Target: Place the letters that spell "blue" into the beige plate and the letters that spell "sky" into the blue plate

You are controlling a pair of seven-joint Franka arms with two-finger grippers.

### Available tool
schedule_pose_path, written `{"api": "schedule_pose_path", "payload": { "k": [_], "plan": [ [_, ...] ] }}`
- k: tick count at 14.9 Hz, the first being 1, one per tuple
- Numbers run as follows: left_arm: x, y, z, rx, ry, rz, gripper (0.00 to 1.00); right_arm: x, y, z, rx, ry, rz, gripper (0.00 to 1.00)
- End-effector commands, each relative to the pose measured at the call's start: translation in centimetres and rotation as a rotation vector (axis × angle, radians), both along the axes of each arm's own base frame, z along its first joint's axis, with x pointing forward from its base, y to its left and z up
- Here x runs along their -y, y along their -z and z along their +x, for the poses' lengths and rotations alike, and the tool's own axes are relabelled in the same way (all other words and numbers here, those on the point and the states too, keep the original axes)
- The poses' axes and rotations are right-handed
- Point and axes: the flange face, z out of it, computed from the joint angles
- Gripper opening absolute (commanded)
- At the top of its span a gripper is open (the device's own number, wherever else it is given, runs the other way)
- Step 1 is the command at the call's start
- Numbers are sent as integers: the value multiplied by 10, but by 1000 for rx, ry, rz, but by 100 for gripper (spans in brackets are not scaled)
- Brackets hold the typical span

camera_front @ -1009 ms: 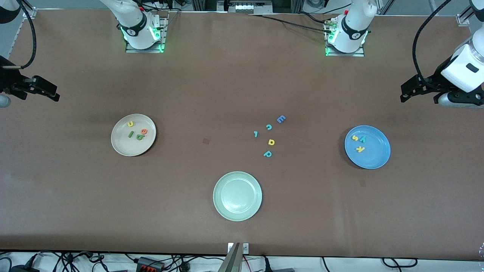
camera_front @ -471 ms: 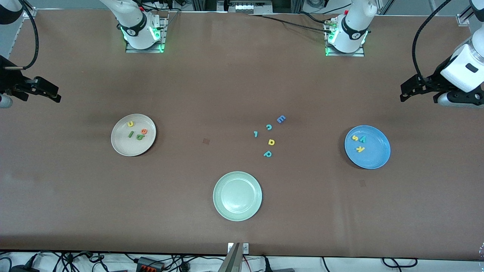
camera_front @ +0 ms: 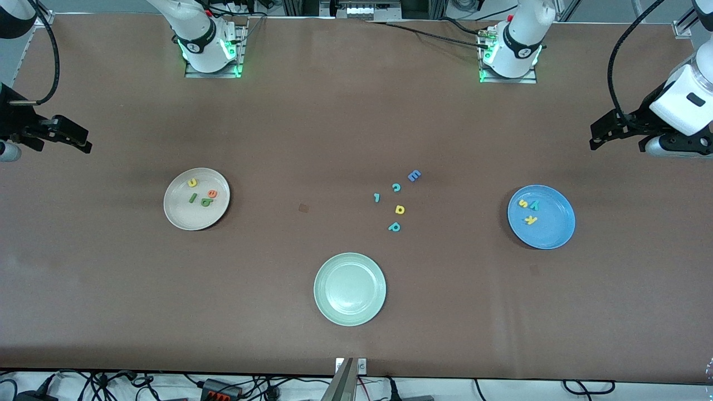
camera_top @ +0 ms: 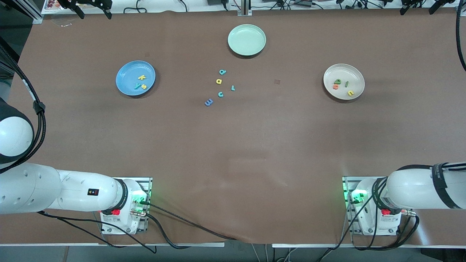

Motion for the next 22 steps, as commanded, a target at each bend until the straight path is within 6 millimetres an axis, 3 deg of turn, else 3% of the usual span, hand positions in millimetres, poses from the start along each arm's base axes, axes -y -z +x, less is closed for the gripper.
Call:
{"api": "schedule_pose_path", "payload": {
  "k": [1, 10, 16, 22],
  "plan": [
    [1, -8, -2, -2, 8, 9, 100, 5, -8, -1, 17, -2, 10, 100],
    [2, -8, -2, -2, 8, 9, 100, 0, -10, -1, 20, -11, 6, 100],
    [2, -9, -2, 0, 8, 9, 100, 10, -10, -1, 21, 9, 8, 100],
    [2, -8, -1, -2, 7, 10, 100, 2, -6, 1, 12, -7, 8, 100]
  ]
}}
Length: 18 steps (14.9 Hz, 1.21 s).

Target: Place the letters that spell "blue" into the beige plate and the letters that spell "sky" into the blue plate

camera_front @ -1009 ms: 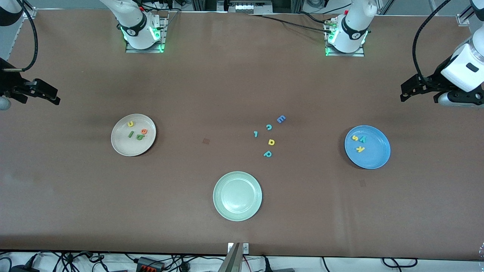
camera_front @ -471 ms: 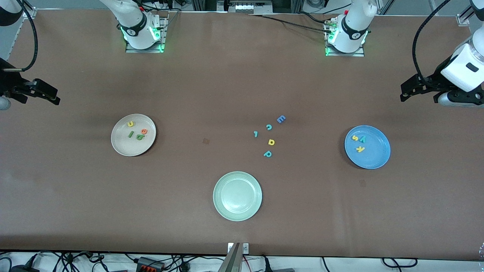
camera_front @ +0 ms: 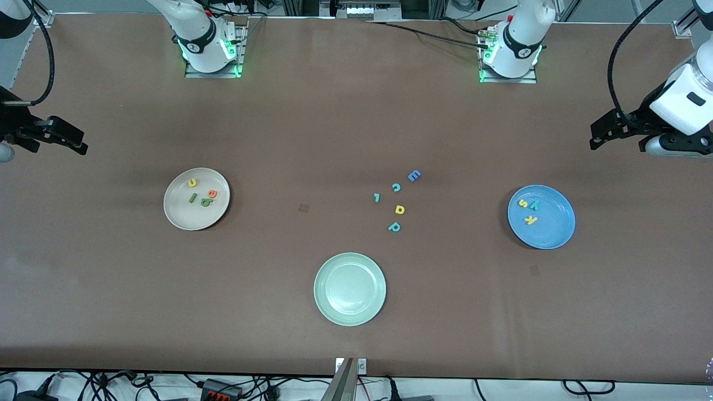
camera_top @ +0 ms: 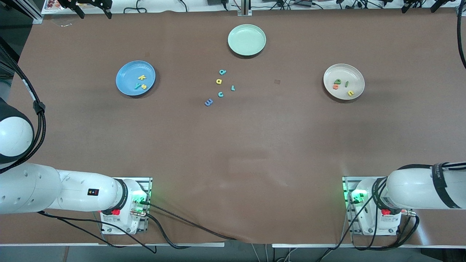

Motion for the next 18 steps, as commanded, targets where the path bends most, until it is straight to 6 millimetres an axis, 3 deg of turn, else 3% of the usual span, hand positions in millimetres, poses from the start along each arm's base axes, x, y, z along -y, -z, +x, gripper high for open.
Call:
{"api": "schedule_pose_path", "payload": {
  "k": [1, 18],
  "plan": [
    [1, -5, -1, -6, 7, 10, 100, -2, -2, 0, -2, -14, 9, 100],
    [1, -7, 1, -3, 6, 10, 100, -8, 4, 2, -17, -35, 10, 100]
  ]
}}
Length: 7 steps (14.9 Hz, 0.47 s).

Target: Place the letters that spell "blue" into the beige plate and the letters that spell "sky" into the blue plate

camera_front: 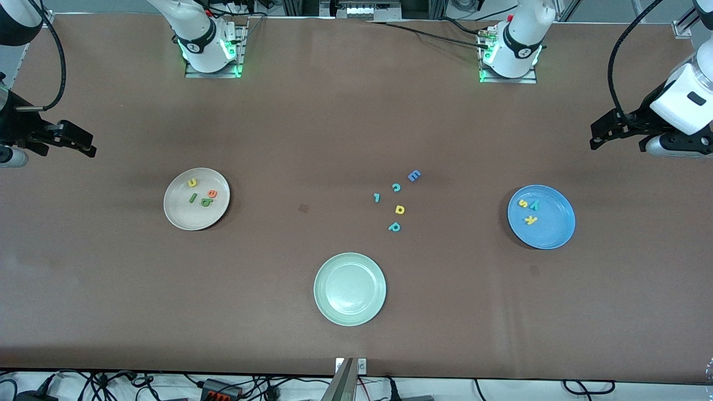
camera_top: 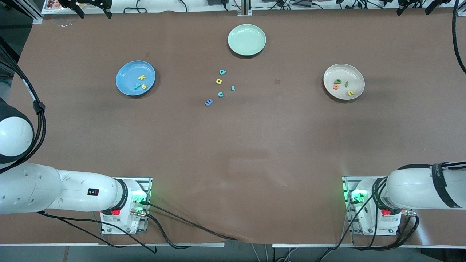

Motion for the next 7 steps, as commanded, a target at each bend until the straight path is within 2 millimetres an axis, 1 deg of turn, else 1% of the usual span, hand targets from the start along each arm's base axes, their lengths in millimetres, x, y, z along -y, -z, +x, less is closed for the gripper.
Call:
{"api": "schedule_pose_path", "payload": {
  "k": [1, 7],
  "plan": [
    [1, -6, 1, -5, 5, 10, 100, -1, -6, -2, 0, -17, 9, 100],
    [1, -6, 1, -5, 5, 10, 100, -1, -4, -4, -11, -18, 10, 100]
  ]
}}
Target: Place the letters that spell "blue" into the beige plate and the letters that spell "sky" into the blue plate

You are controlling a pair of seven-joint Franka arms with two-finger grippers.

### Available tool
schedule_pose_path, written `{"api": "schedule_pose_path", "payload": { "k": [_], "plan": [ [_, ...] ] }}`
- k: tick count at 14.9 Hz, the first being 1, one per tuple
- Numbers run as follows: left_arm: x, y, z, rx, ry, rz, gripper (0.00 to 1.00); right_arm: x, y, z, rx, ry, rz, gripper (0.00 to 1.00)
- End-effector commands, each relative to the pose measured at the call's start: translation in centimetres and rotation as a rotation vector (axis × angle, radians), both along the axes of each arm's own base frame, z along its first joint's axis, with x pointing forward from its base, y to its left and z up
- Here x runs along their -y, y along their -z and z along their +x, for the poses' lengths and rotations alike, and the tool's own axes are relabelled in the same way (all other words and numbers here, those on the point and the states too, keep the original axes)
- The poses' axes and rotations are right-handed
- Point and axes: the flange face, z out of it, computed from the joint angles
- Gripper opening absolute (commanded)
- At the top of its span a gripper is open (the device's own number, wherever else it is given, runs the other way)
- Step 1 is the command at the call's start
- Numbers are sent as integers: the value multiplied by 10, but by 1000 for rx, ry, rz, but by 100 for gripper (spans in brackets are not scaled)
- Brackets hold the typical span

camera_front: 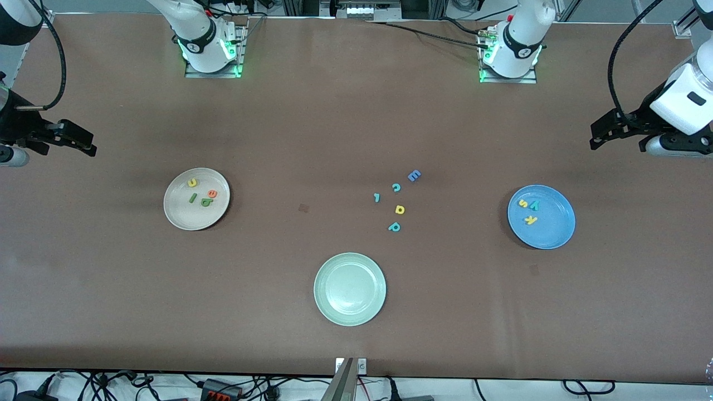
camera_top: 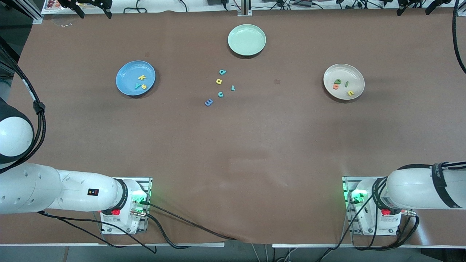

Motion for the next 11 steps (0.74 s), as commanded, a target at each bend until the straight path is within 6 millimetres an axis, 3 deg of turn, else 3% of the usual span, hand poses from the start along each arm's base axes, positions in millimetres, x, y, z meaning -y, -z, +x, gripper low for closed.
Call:
{"api": "schedule_pose_path", "payload": {
  "k": [1, 11],
  "plan": [
    [1, -6, 1, -5, 5, 10, 100, -1, -3, -1, -3, -16, 9, 100],
    [2, -6, 1, -5, 8, 10, 100, 3, -3, -2, -7, -16, 10, 100]
  ]
}}
